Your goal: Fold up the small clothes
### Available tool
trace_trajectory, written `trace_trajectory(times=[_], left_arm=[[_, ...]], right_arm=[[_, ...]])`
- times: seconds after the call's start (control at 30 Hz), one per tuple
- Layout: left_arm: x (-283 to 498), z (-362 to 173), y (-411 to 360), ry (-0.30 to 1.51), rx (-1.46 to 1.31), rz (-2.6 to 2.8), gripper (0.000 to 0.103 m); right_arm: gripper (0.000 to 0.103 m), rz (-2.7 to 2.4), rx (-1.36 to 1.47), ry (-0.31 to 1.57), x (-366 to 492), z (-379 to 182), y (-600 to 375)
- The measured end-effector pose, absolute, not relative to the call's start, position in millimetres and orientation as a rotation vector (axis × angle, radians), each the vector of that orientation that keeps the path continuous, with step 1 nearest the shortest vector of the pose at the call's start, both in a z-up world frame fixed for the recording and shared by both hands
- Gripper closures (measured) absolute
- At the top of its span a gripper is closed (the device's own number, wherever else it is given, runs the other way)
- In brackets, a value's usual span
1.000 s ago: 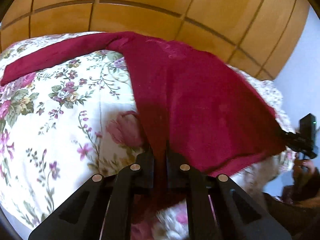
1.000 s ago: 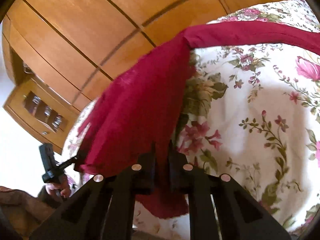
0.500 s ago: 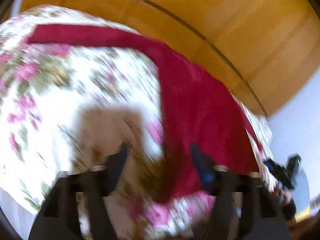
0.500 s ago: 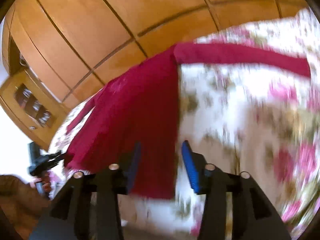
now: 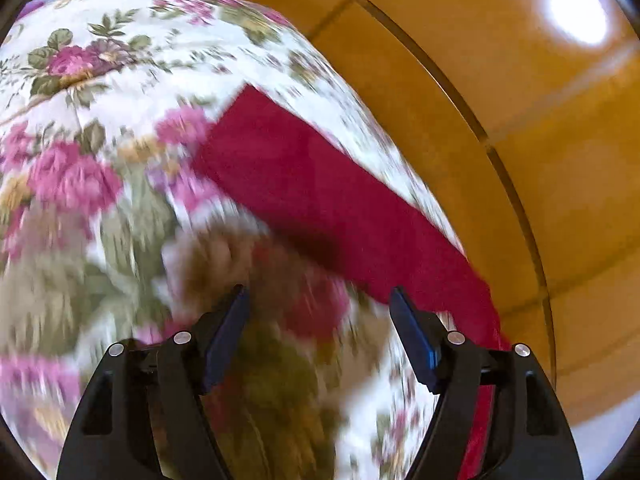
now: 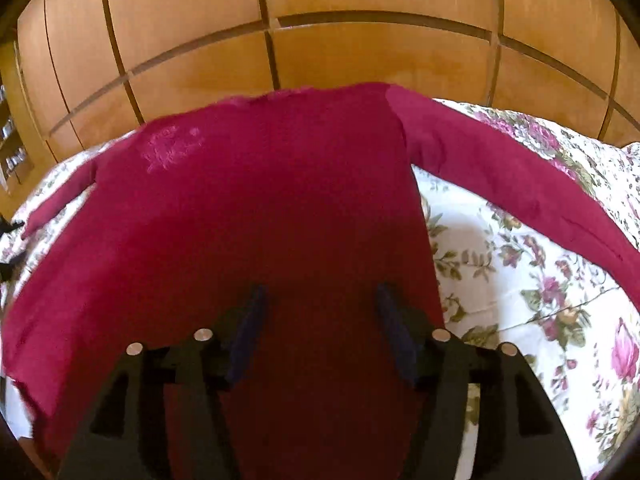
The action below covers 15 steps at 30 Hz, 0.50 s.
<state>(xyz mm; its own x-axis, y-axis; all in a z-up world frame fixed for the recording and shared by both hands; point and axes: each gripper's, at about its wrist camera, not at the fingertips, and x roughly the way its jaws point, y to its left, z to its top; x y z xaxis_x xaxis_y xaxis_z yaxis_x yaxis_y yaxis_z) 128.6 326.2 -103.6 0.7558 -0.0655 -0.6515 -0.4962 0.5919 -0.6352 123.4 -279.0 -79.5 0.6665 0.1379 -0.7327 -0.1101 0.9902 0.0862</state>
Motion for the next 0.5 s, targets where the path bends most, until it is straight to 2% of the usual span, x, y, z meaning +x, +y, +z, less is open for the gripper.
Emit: trace_trajectory(times=[0.17,0.2,0.23,0.27,0.3,0.4,0.43,0.47,0.5], left_arm=[[156,-107,337,0.665,-0.893,0.329,0.032],[160,-108,339,0.656,-0.898,0.351,0.041],[164,-107,341,0.657,-0.892,0.377,0.059],[170,-108,348,0.681,-0.875,0.4,0.07],[177,-108,351,0.7,-0.861,0.412,0.085],[188,-101,347,0.724,-0.783,0.424,0.092],[189,-97,346,0.722,-0.754,0.427,0.094],[189,-93,347,0.708,-0.729,0.427,0.094],[188,-89,348,0.689,-0.714,0.43,0.094]], right_arm=[[0.037,0.081,-0.048,0.82,124,-82,-269],[0.036,0.07,-0.063,0.821,125,-83,-267],[0.034,0.062,-0.071,0.821,125,-83,-265],[0.033,0.054,-0.077,0.82,125,-84,-266],[0.032,0.049,-0.079,0.819,124,-83,-267],[0.03,0.023,-0.081,0.785,120,-80,-266],[0.021,-0.027,-0.097,0.747,115,-76,-265],[0.004,-0.102,-0.119,0.712,110,-72,-263],[0.002,-0.153,-0.136,0.687,107,-70,-261]])
